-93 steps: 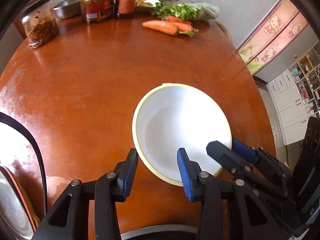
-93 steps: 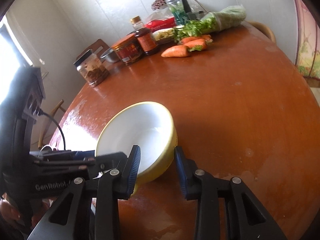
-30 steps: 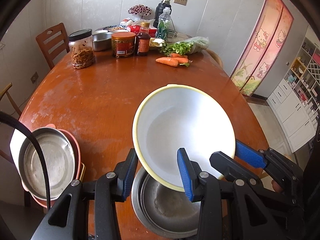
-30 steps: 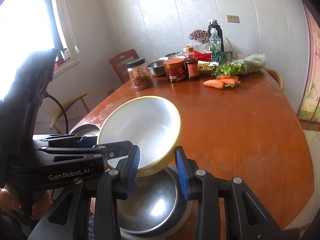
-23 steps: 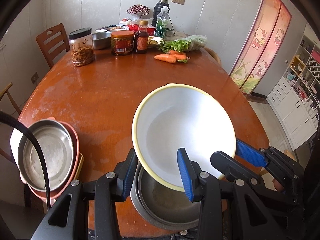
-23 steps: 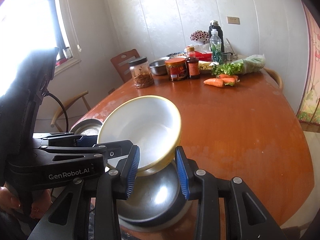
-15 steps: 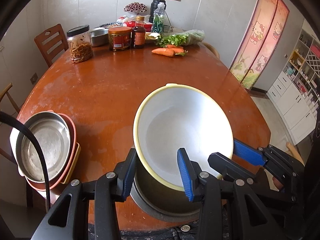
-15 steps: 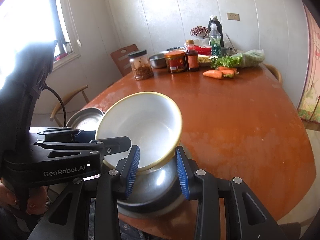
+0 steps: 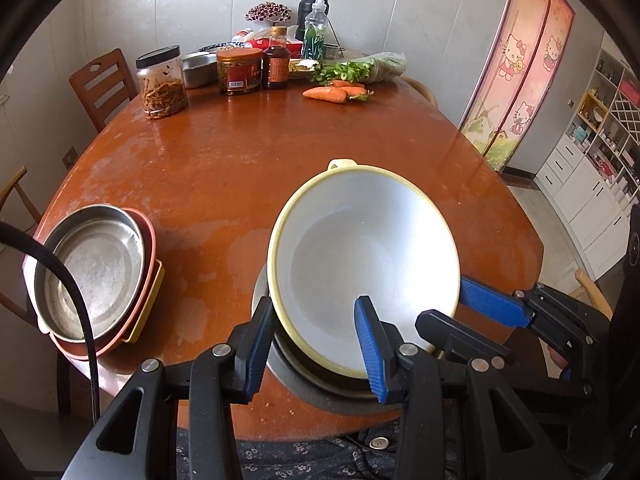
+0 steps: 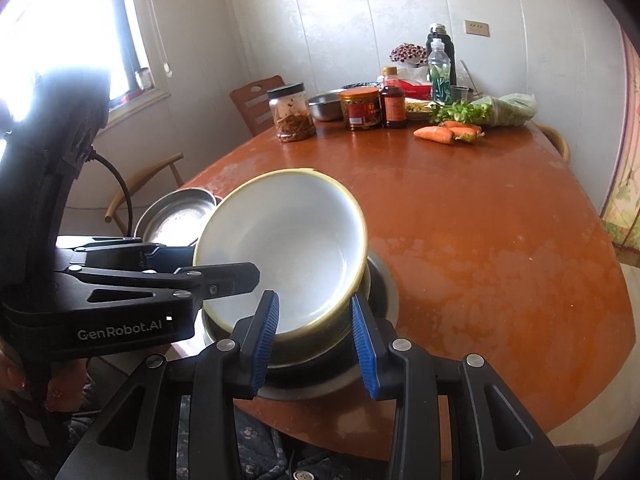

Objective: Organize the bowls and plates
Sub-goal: 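Lower the cream bowl into the small steel bowl, then grip the nested bowl stack rim with both tools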

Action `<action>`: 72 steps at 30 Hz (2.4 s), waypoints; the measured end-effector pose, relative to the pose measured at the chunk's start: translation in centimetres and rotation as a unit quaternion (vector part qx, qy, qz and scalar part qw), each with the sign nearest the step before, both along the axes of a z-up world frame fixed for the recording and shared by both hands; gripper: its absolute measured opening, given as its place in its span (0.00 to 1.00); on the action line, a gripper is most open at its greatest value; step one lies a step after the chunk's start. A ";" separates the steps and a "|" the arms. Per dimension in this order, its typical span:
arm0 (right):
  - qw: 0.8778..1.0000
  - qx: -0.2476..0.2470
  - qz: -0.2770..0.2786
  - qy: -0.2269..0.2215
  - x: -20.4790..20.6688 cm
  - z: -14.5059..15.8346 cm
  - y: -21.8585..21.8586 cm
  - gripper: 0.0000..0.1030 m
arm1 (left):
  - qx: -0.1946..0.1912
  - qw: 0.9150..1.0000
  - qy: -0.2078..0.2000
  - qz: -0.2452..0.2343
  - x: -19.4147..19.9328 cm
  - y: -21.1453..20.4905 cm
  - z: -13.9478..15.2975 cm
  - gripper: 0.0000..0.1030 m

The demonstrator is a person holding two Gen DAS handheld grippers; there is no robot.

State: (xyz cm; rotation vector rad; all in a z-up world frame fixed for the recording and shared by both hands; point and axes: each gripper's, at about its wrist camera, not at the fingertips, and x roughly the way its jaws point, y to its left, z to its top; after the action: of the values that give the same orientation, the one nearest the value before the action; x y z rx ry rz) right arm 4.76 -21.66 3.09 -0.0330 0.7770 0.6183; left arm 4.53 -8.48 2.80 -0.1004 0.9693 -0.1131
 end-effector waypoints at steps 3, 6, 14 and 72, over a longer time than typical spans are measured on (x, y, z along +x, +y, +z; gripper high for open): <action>1.000 0.000 0.001 0.001 -0.1 -0.1 0.0 0.40 | -0.003 1.000 -0.002 -0.005 -0.4 0.0 0.1 0.39; 1.000 0.003 0.001 0.001 -0.1 0.0 -0.1 0.41 | -0.003 1.000 -0.008 -0.005 -0.8 0.3 0.3 0.40; 0.999 0.025 -0.024 0.012 0.2 0.5 -1.6 0.67 | -0.027 0.999 -0.025 0.021 -1.7 2.3 1.3 0.51; 0.991 0.086 -0.052 0.087 3.4 -2.9 -1.1 0.61 | -0.101 0.994 0.023 0.046 1.7 3.4 -4.1 0.54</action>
State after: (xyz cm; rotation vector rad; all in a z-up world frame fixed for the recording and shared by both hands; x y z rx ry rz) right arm 8.21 -22.74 0.18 0.2213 0.8854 0.5916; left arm 6.20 -5.06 -1.29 -0.3356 0.9958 -0.1246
